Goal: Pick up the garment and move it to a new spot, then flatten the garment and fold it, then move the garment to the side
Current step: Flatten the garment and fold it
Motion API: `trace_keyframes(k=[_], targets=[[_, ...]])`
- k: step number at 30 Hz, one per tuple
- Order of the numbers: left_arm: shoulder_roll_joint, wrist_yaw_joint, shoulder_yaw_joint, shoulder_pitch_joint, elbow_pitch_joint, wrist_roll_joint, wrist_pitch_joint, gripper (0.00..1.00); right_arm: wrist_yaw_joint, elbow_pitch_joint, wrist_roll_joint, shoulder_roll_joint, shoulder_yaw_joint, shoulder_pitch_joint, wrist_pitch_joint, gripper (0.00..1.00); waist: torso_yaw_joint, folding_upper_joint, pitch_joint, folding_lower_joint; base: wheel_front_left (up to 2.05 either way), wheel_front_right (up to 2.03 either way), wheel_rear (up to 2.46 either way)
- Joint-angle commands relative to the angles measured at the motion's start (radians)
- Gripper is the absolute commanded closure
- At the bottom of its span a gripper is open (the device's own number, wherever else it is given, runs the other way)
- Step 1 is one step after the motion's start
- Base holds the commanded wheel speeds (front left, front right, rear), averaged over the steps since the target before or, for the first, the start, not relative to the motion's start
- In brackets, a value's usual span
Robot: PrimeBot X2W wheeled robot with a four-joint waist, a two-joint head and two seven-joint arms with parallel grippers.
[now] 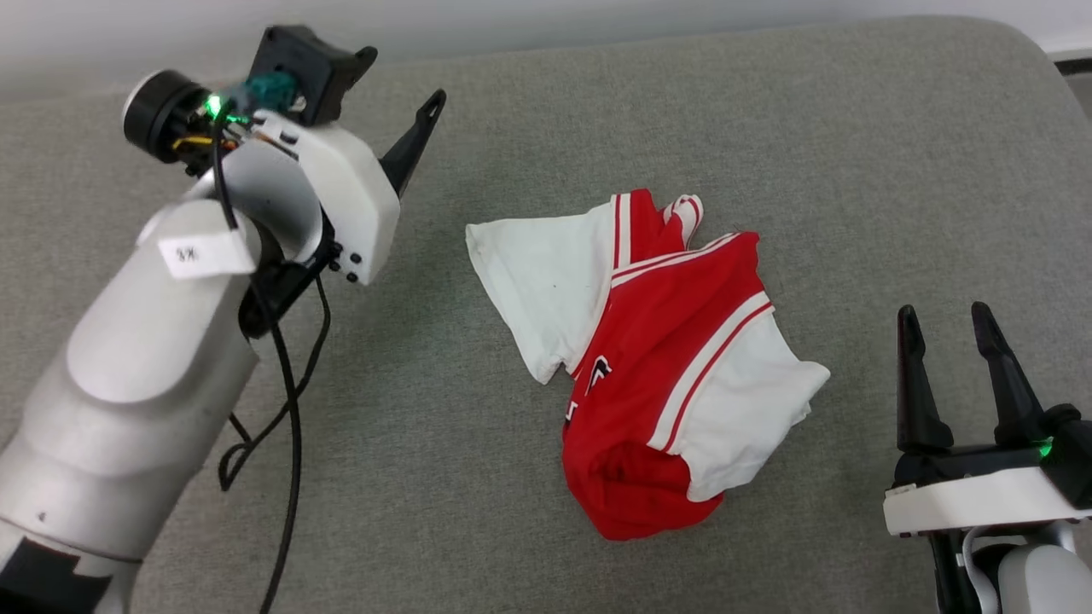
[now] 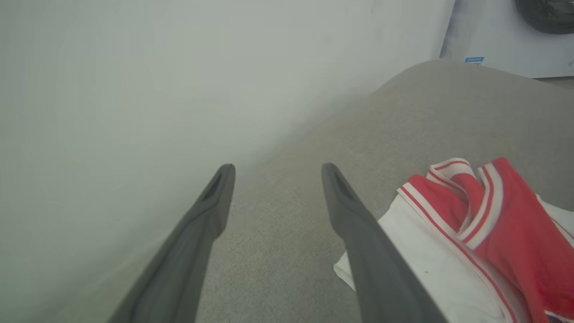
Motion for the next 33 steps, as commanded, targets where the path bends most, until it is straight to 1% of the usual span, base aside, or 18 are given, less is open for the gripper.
trace_keyframes(k=[1,4,8,14,19,23,29,30,31,32,33], targets=[[0.016,0.000,-0.016,-0.016,0.003,-0.011,0.022,0.00,-0.001,-0.003,0.006,0.002,-0.001,-0.015,-0.002,0.00,-0.025,-0.0001,0.028,-0.0002,0.00,0.00,0.00],[0.046,0.000,-0.115,-0.082,0.010,-0.094,0.156,0.00,-0.001,-0.002,0.017,0.002,0.003,-0.031,-0.002,0.00,-0.042,-0.0001,0.052,-0.0002,0.00,0.00,0.00],[0.083,0.000,-0.228,-0.157,0.017,-0.174,0.287,0.00,-0.001,-0.002,0.027,0.002,0.010,-0.051,-0.002,0.00,-0.065,-0.0001,0.082,-0.0002,0.00,0.00,0.00],[0.103,0.000,-0.416,-0.241,0.031,-0.271,0.468,0.00,-0.001,-0.009,0.034,0.002,0.015,-0.075,-0.002,0.00,-0.096,-0.0001,0.122,-0.0002,0.00,0.00,0.00],[0.112,0.000,-0.540,-0.294,0.056,-0.323,0.543,0.00,-0.001,-0.013,0.042,0.002,0.020,-0.092,-0.002,0.00,-0.117,-0.0001,0.157,-0.0002,0.00,0.00,0.00],[0.126,0.000,-0.629,-0.322,0.099,-0.346,0.576,0.00,-0.001,-0.013,0.048,0.002,0.025,-0.107,-0.002,0.00,-0.132,-0.0001,0.181,-0.0002,0.00,0.00,0.00],[0.134,0.000,-0.698,-0.280,0.133,-0.397,0.635,0.00,-0.001,-0.011,0.054,0.002,0.027,-0.113,-0.002,0.00,-0.148,-0.0001,0.195,-0.0002,0.00,0.00,0.00],[0.139,0.000,-0.704,-0.271,0.125,-0.394,0.643,0.16,-0.001,-0.010,0.054,0.002,0.026,-0.113,-0.002,0.00,-0.149,-0.0001,0.195,-0.0002,0.00,0.00,0.00],[0.144,0.000,-0.708,-0.266,0.119,-0.389,0.643,0.59,-0.001,-0.010,0.054,0.002,0.025,-0.113,-0.002,0.00,-0.149,-0.0001,0.195,-0.0002,0.00,0.00,0.00],[0.148,0.000,-0.709,-0.262,0.115,-0.389,0.632,1.00,-0.001,-0.010,0.054,0.002,0.023,-0.111,-0.002,0.00,-0.148,-0.0001,0.194,-0.0002,0.00,0.00,0.00],[0.149,0.000,-0.709,-0.258,0.113,-0.392,0.619,1.00,-0.001,-0.009,0.052,0.002,0.019,-0.108,-0.002,0.00,-0.145,-0.0001,0.190,-0.0002,0.00,0.00,0.00]])
